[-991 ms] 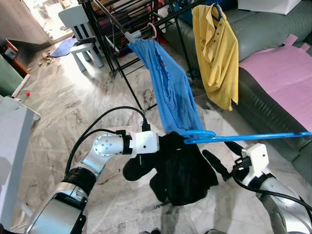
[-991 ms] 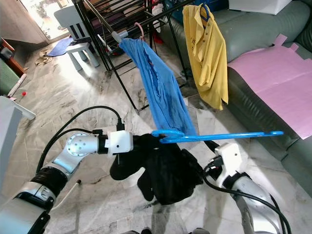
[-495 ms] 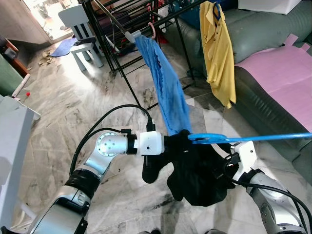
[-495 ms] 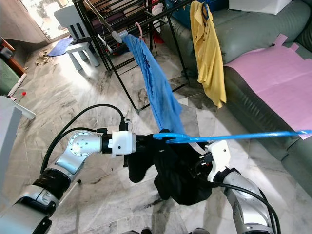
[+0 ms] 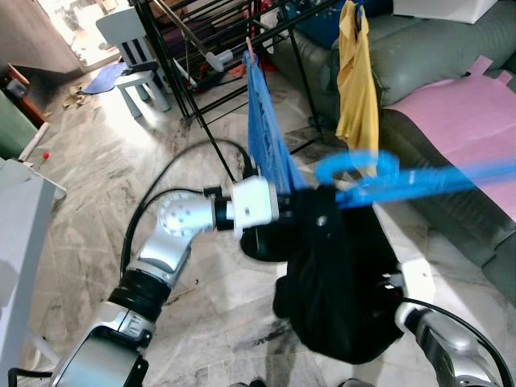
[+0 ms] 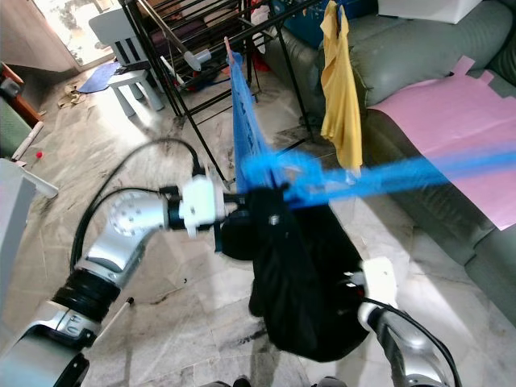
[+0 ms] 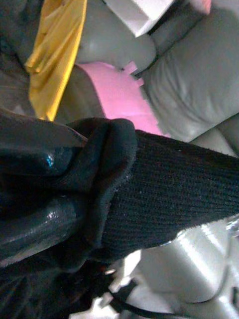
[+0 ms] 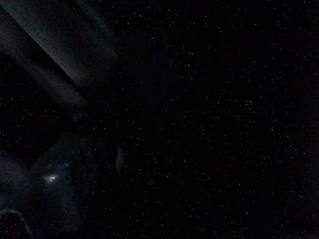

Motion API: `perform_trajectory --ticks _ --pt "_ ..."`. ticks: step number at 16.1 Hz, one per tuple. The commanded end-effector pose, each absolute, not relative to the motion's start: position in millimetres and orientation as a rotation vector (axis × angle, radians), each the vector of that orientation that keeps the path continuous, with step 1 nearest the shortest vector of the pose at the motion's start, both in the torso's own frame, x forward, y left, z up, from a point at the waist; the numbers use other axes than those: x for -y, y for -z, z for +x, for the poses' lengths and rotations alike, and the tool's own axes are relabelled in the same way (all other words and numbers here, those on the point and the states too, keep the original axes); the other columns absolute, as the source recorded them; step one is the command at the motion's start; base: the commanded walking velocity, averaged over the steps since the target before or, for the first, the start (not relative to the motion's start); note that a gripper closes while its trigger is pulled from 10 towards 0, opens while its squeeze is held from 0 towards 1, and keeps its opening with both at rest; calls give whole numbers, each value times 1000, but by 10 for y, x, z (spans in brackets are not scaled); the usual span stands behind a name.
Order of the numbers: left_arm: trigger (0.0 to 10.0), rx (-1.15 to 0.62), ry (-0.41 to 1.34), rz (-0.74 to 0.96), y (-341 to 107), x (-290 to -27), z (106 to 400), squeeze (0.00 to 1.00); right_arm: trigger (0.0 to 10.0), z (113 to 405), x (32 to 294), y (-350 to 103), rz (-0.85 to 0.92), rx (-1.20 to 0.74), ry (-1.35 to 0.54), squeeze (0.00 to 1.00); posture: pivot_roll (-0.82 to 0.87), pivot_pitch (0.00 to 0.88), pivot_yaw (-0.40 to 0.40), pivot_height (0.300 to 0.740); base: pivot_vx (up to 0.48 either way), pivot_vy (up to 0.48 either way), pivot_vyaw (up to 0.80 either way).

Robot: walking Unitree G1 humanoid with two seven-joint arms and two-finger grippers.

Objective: Hang hanger

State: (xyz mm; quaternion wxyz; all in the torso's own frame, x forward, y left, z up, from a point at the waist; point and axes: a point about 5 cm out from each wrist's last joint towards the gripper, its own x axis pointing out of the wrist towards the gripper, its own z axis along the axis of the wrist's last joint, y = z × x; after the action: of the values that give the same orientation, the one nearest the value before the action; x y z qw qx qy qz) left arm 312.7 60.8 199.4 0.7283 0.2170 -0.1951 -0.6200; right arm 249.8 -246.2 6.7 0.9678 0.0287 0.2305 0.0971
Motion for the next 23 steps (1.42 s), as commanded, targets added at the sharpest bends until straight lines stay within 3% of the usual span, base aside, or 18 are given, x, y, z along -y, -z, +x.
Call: perform_trajectory --ticks 1,4,5,7,12,15,19,23 --pt "0 497 1335 452 -2191 -667 3142 0 10000 2442 2436 50 102 -516 -155 0 -133 137 222 740 0 0 0" --pt "0 508 1305 425 -2315 -710 3169 0 10000 2313 2612 220 176 -616 26 0 -126 136 219 740 0 0 0" --pt "0 477 1271 446 -2268 -782 3227 0 0 2256 2680 253 206 -640 71 0 -129 135 218 740 0 0 0" --pt "0 437 1225 480 -2190 -867 3290 0 0 2210 2771 255 212 -649 118 0 -129 135 218 740 0 0 0" --pt "0 267 1126 542 -1788 -1139 3423 0 0 2170 3297 -37 238 -523 320 0 -162 132 217 740 0 0 0" --pt "0 167 1118 535 -1524 -1228 3412 0 0 2376 3677 -506 254 -355 469 0 -190 129 225 740 0 0 0" --pt "0 95 1139 496 -1296 -1253 3345 0 0 2736 3690 -1030 267 -191 456 0 -204 123 214 740 0 0 0" --pt "0 -114 1180 458 -749 -1368 3092 0 0 3123 3537 -1687 219 -27 373 0 -210 105 190 740 0 0 0"
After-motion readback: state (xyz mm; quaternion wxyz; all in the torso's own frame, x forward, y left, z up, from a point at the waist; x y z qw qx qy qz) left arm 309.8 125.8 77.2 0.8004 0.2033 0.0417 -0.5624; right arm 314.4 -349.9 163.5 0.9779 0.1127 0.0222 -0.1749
